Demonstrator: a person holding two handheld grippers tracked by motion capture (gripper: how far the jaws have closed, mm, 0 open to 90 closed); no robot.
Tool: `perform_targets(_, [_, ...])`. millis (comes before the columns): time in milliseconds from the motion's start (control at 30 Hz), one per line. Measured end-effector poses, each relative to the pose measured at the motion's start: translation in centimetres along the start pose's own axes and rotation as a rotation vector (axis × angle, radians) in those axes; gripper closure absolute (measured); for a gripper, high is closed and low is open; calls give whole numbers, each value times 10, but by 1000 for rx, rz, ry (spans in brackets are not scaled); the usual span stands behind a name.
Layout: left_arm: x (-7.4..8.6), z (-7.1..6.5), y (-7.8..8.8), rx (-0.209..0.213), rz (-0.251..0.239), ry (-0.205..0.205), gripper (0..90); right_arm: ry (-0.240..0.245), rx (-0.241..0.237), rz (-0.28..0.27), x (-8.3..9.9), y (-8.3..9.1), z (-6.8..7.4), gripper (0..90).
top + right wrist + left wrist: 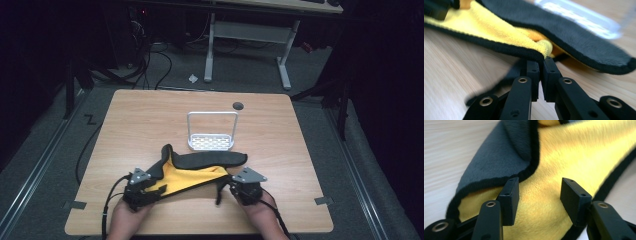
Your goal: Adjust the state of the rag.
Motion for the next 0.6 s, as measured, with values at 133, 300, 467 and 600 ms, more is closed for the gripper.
perform_targets(133, [-1,-35,-3,20,-12,-114,498,-7,39,-35,5,30,-6,813])
perform_targets(300, [-4,-30,-6,-5,-20,-120,538,-64,22,-46,23,53,-8,704])
perform_targets(467, [-5,-14,-7,2,-19,-39,541,-117,-32,-52,32,61,-3,650])
perform_targets(600, [-5,-13,-7,-23,-22,-56,541,-112,-28,-43,39,66,3,650])
Point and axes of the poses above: each handheld gripper's, and its own axes: y roughly backward along the jaws, x roughly out of its underside, z roughly to its left, the point moved 8 cm from there along -y, roughly forward along the jaws, and after that the axes turned 14 degrees about -x, right-handed, at the moved point
